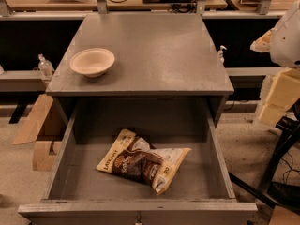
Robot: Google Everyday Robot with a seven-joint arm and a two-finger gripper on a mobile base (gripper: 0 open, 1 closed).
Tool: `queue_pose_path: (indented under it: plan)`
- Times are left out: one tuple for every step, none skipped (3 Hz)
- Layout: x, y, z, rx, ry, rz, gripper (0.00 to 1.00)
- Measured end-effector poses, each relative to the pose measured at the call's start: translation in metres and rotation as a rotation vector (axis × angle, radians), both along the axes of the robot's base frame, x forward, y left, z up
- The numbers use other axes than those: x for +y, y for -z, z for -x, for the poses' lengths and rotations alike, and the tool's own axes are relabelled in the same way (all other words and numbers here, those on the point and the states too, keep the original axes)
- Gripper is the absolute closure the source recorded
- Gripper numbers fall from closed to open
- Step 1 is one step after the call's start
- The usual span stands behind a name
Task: Pick brown chip bag from top drawer and place on counter
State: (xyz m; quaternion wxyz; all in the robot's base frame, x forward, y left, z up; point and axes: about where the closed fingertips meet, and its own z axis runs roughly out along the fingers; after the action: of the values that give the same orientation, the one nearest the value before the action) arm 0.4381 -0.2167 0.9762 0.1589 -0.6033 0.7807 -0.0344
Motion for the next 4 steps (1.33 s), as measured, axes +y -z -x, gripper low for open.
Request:
queue_pose_path:
  plan:
    - [0.000,0.000,0.000,0.000,0.000,0.000,0.00]
    - [0.007,0.030,-0.022,0.015,0.001,-0.062,0.00]
    - [0.018,0.076,-0.040,0.018,0.013,-0.132,0.00]
    - [0.045,0.165,-0.053,0.002,0.048,-0.193,0.00]
